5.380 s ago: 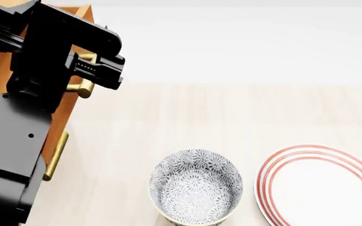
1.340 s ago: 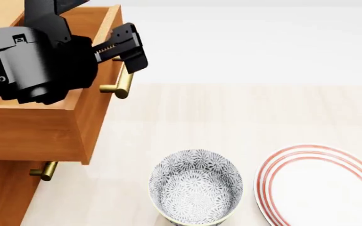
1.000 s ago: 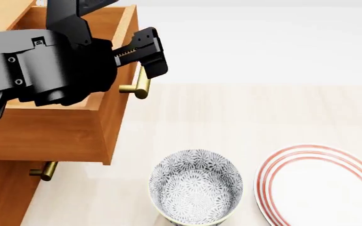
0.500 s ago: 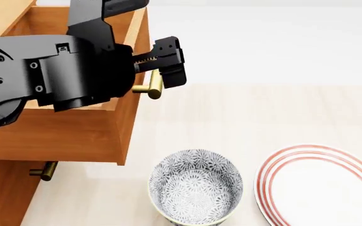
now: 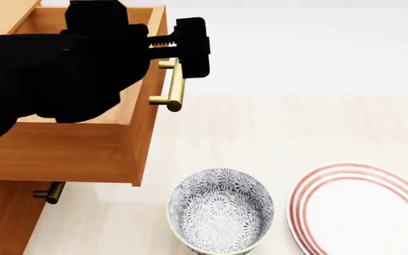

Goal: Open the top drawer of the cabinet.

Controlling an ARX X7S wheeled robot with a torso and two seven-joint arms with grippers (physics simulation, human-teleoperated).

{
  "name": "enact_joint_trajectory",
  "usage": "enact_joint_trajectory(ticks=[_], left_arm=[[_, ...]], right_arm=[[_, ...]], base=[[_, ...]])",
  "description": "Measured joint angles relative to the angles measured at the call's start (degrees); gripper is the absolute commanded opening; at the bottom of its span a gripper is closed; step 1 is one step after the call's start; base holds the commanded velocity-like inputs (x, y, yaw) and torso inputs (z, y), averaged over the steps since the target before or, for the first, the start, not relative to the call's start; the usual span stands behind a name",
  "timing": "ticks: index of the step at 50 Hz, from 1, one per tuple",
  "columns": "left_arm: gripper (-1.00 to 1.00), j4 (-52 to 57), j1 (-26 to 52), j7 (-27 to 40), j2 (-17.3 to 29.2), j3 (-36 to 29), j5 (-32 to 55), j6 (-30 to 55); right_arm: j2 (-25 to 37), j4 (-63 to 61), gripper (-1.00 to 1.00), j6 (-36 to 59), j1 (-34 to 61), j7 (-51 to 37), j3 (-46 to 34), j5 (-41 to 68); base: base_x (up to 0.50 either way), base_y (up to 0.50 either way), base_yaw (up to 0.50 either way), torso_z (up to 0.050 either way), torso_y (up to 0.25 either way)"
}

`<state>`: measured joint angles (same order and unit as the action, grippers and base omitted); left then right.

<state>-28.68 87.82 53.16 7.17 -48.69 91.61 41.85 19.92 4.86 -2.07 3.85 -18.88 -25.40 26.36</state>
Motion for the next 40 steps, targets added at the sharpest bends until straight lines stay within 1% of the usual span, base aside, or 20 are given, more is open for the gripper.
enact_joint_trajectory(ticks=[9,19,24,32,40], left_arm=[[1.0,2.9,0.5,-0.5,1.5,-1.1,-0.8,-1.2],[1.0,9.6,-2.1,0.5,4.5,-1.6,-0.7,-2.1],[1.0,16.1,-3.8,1.9,7.0,-1.9,-1.8,-2.7],[1.0,28.6,-4.3,5.2,11.3,-3.3,-7.3,-3.5],[1.0,39.2,-4.1,8.6,14.1,-4.0,-9.6,-3.3]], right_arm=[[0.0,0.3,1.0,-0.2,0.0,0.0,-0.2,-0.1],[0.0,0.4,1.0,-0.2,0.0,0.0,-0.4,-0.1],[0.0,0.5,1.0,-0.2,0.0,0.0,-0.5,-0.1],[-0.1,0.9,1.0,-0.2,0.2,-0.1,-0.6,0.0],[-0.1,1.1,1.0,0.0,0.4,-0.3,-0.6,0.3]], base=[[0.0,0.0,0.0,0.0,0.0],[0.0,0.0,0.0,0.0,0.0],[0.0,0.0,0.0,0.0,0.0],[0.0,0.0,0.0,0.0,0.0],[0.0,0.0,0.0,0.0,0.0]])
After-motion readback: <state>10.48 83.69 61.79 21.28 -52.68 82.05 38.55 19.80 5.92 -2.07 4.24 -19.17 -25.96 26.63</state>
